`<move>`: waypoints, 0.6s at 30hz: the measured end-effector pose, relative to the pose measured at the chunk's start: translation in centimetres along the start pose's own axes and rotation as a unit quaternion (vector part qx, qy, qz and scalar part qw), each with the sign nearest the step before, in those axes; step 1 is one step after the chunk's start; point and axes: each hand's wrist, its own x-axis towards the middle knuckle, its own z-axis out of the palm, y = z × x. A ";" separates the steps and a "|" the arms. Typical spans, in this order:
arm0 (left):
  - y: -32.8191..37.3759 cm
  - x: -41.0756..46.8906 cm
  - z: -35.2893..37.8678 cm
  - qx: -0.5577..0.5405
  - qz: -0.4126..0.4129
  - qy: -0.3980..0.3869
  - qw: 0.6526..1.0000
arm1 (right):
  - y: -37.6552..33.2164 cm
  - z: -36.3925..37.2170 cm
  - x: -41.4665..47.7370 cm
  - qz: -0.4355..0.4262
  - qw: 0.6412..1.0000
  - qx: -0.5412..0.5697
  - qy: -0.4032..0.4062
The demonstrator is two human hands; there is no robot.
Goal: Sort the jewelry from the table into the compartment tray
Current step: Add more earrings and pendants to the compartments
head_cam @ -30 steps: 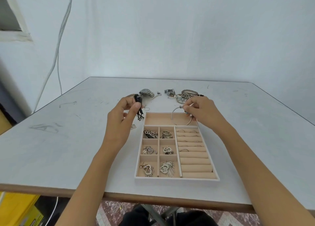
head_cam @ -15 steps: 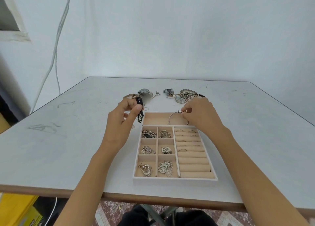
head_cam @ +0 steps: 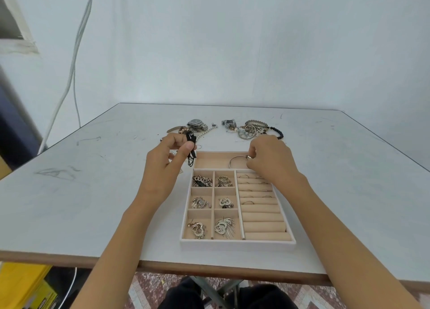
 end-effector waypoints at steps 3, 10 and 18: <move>0.1 0.0 0.0 0.003 0.002 -0.003 1.000 | -0.1 -0.2 -0.2 -0.005 1.000 -0.010 0.001; 0.4 0.0 0.1 -0.003 0.011 -0.010 1.000 | 0.3 0.0 -0.1 -0.043 0.999 0.015 0.019; 0.1 0.0 0.1 0.005 0.011 -0.016 1.000 | -0.1 0.7 0.5 -0.152 0.987 0.027 -0.036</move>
